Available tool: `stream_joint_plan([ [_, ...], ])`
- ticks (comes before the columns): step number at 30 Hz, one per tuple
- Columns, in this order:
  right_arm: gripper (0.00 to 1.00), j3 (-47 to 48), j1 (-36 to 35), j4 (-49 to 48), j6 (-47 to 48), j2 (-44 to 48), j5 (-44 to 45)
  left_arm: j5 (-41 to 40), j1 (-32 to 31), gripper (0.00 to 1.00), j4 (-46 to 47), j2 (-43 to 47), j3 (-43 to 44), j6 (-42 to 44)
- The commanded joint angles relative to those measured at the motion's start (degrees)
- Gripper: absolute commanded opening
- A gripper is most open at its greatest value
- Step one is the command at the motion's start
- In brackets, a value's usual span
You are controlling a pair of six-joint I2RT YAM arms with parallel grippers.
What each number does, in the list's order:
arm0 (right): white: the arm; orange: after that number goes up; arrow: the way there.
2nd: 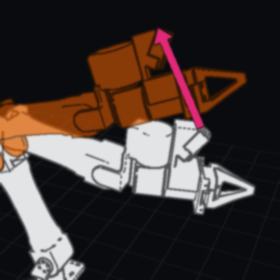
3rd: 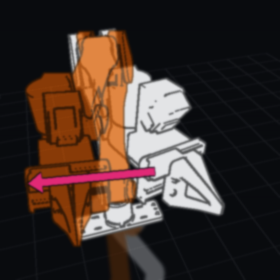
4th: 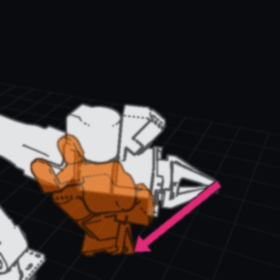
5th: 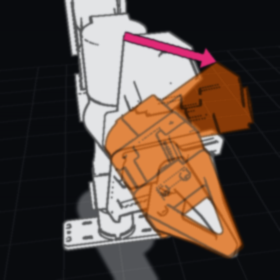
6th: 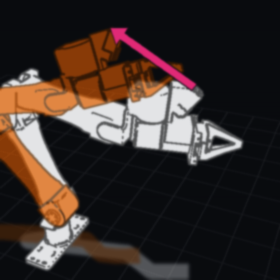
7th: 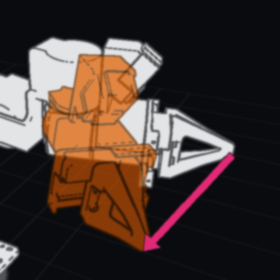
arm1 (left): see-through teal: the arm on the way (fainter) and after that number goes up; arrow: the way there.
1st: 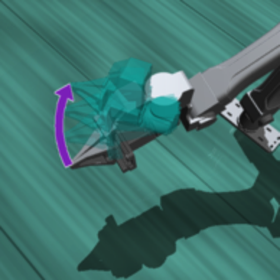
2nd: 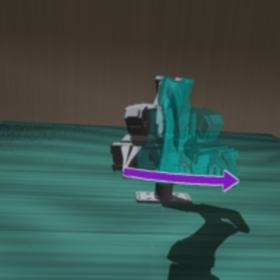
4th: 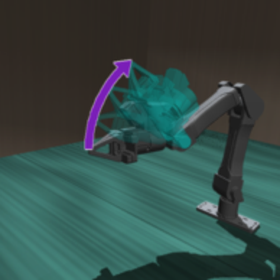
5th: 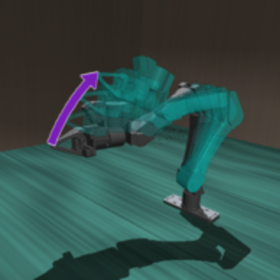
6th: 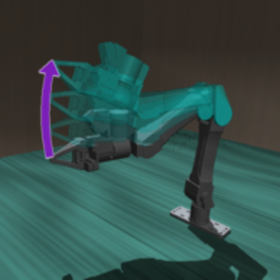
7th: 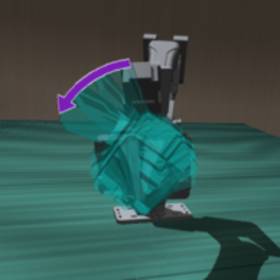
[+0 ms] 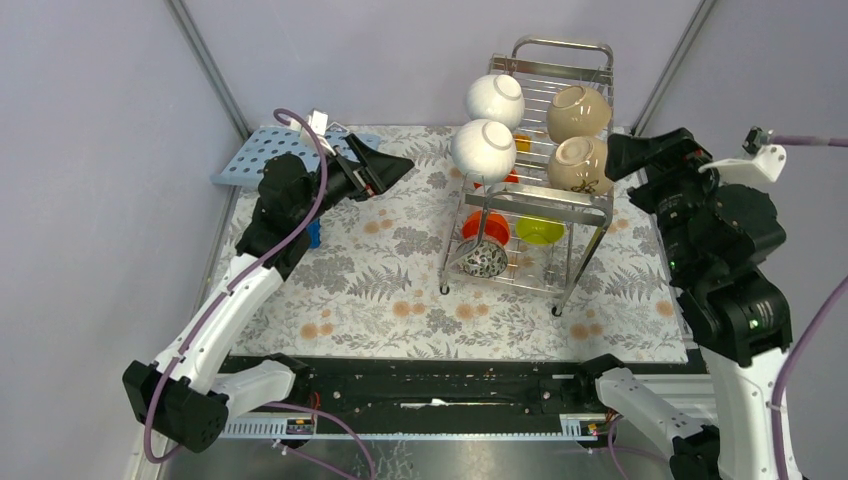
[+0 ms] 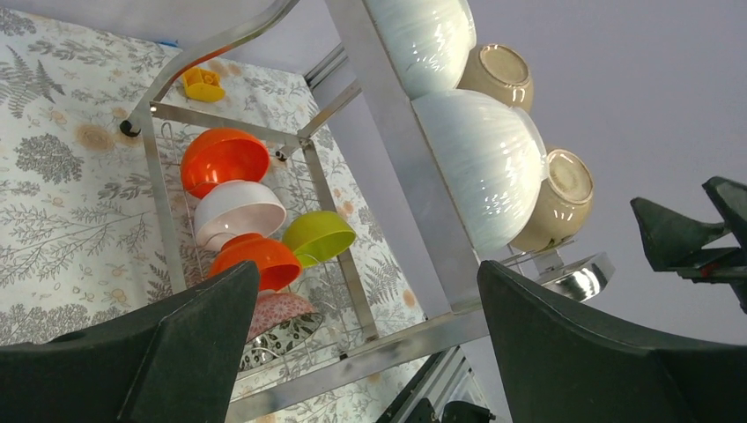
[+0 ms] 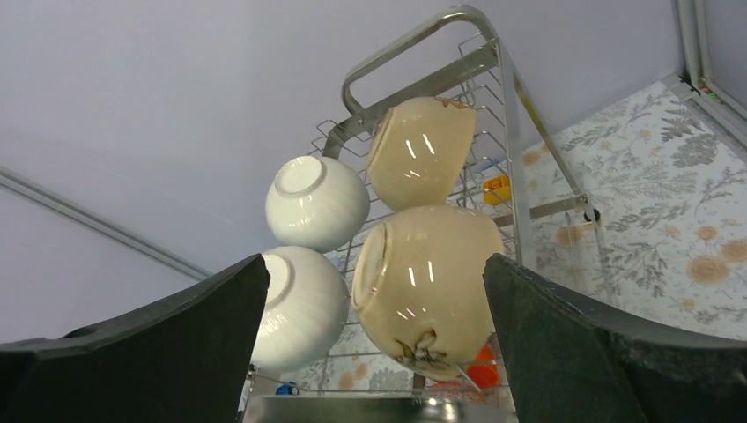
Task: Unload the bowls from the dish rack
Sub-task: Pick up the bowl from the dish rack.
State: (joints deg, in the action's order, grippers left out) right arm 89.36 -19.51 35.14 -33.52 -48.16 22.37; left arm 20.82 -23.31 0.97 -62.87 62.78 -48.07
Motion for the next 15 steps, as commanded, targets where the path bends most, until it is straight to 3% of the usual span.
stream_joint_plan([
  [1,1.00,1.6,-0.4,-6.8,-1.1,-2.9,-0.1,-0.3,0.1,0.99,2.3,-0.1,-0.8,-0.6],
  [10,1.00,6.0,-0.4,-8.2,-0.3,-6.8,0.6,-2.9,0.5,0.99,0.7,-0.7,-1.5,-0.3],
  [15,1.00,17.0,-0.4,-5.5,1.3,-14.0,-3.6,-3.1,0.6,0.99,1.1,-1.0,-1.7,-0.8],
])
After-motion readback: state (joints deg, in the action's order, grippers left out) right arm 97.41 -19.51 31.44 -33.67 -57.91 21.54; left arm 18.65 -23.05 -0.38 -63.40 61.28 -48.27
